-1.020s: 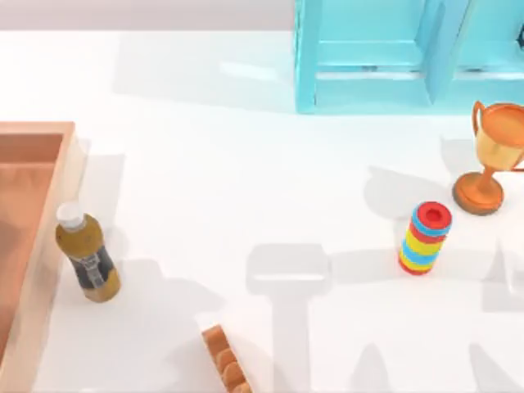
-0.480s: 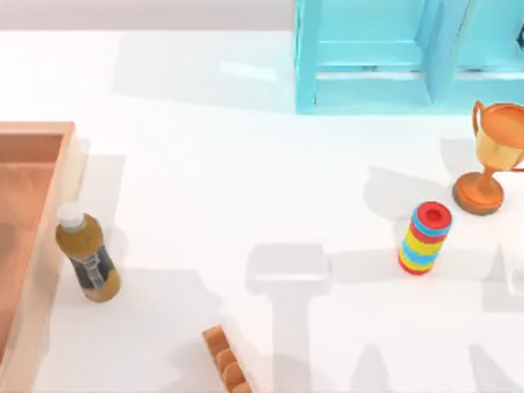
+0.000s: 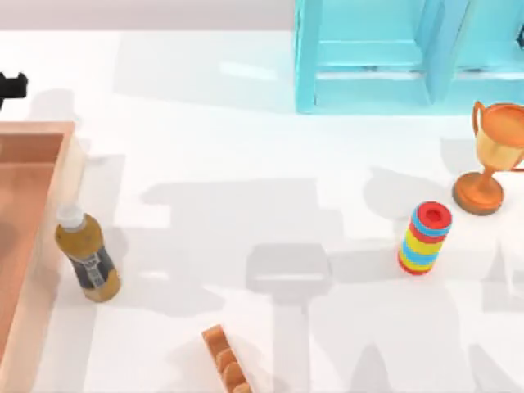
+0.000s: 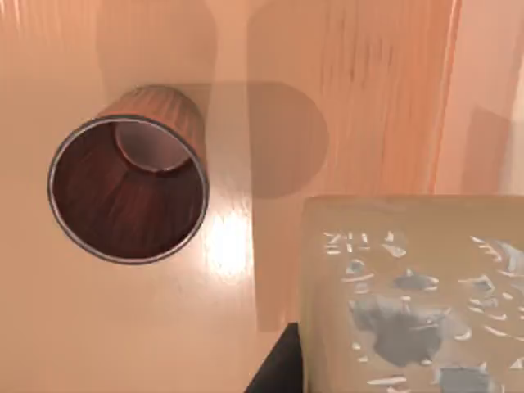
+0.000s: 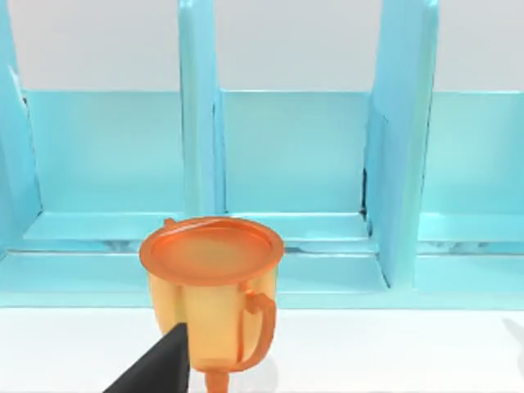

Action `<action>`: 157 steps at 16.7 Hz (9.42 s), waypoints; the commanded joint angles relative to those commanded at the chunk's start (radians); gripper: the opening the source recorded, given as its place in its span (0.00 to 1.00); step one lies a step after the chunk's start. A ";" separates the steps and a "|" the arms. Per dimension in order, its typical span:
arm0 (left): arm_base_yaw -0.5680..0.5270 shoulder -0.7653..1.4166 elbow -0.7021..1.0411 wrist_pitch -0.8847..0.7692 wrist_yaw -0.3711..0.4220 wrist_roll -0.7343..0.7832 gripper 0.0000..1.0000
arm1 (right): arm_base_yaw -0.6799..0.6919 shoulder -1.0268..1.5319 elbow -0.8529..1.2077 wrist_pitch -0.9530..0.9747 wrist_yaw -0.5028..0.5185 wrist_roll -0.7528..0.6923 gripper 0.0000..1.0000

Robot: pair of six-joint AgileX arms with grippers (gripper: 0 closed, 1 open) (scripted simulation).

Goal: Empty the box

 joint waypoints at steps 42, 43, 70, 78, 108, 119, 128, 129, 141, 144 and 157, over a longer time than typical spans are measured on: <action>-0.322 0.602 0.430 0.154 -0.038 -0.281 0.45 | 0.000 0.000 0.000 0.000 0.000 0.000 1.00; -0.322 0.602 0.430 0.154 -0.038 -0.281 0.53 | 0.000 0.000 0.000 0.000 0.000 0.000 1.00; -0.388 0.673 0.785 -0.162 -0.087 -0.264 1.00 | 0.000 0.000 0.000 0.000 0.000 0.000 1.00; -0.328 0.642 0.821 -0.196 -0.040 -0.280 1.00 | 0.000 0.000 0.000 0.000 0.000 0.000 1.00; 0.101 0.075 -0.214 0.269 -0.047 0.135 1.00 | 0.000 0.000 0.000 0.000 0.000 0.000 1.00; 0.108 0.095 -0.320 0.395 -0.046 0.144 0.85 | 0.000 0.000 0.000 0.000 0.000 0.000 1.00; 0.108 0.095 -0.320 0.395 -0.046 0.144 0.17 | 0.000 0.000 0.000 0.000 0.000 0.000 1.00; 0.108 0.095 -0.320 0.395 -0.046 0.144 0.10 | 0.000 0.000 0.000 0.000 0.000 0.000 1.00; 0.106 0.091 -0.309 0.380 -0.048 0.145 0.00 | 0.000 0.000 0.000 0.000 0.000 0.000 1.00; 0.101 0.081 -0.241 0.291 -0.051 0.148 0.00 | 0.000 0.000 0.000 0.000 0.000 0.000 1.00; 0.102 0.046 0.135 -0.108 -0.047 0.139 0.00 | 0.000 0.000 0.000 0.000 0.000 0.000 1.00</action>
